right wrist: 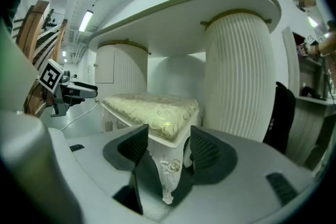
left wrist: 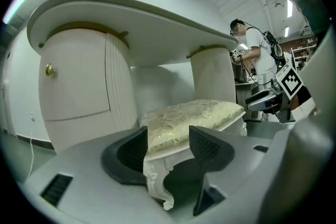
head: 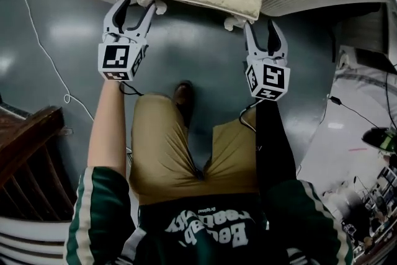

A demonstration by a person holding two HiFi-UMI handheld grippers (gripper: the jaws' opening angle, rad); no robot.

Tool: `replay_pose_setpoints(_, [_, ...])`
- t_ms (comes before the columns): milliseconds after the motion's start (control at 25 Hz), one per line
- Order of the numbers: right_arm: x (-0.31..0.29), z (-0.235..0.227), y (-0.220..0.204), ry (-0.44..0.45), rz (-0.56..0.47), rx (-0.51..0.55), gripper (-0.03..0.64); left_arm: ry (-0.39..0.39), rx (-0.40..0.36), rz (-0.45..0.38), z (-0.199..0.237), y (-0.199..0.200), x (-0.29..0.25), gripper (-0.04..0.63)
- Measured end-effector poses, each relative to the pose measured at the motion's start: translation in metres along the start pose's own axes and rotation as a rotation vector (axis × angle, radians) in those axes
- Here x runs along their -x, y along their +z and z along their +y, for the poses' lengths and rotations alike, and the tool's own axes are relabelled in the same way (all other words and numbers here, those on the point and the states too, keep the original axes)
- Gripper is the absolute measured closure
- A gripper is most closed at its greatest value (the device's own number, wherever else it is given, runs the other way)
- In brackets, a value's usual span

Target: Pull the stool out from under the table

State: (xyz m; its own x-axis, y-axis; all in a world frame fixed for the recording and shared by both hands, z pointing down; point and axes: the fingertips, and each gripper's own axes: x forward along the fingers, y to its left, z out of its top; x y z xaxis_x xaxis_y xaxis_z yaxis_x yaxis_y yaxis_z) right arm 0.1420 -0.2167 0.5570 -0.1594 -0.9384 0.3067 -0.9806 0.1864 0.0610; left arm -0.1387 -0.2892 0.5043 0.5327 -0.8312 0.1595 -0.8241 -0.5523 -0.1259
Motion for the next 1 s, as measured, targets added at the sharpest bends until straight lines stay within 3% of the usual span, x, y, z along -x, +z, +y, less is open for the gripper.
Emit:
replay_pose_setpoints(240, [-0.036,0.004,-0.052,0.031,-0.010,-0.004,0.308,0.024,0.038,0.023,0.010,-0.065,-0.014,0.305])
replay_pose_setpoints(400, [-0.050,0.002,-0.063,0.038,-0.060,-0.033,0.335,0.014,0.073,0.036,0.012,-0.099,-0.030,0.269])
replay_pose_setpoints(640, [-0.039,-0.008,-0.056,0.034,-0.102,0.032,0.380,0.045,0.088,-0.002,0.034,-0.099,-0.044,0.255])
replay_pose_setpoints(800, [-0.039,-0.006,-0.048,0.107,-0.095,0.052,0.357,-0.046,0.132,0.017,0.039,-0.100,-0.056,0.249])
replay_pose_setpoints(1000, [-0.053,0.011,-0.044,0.175,-0.078,0.072,0.331,-0.076,0.126,0.020,0.036,-0.097,-0.057,0.265])
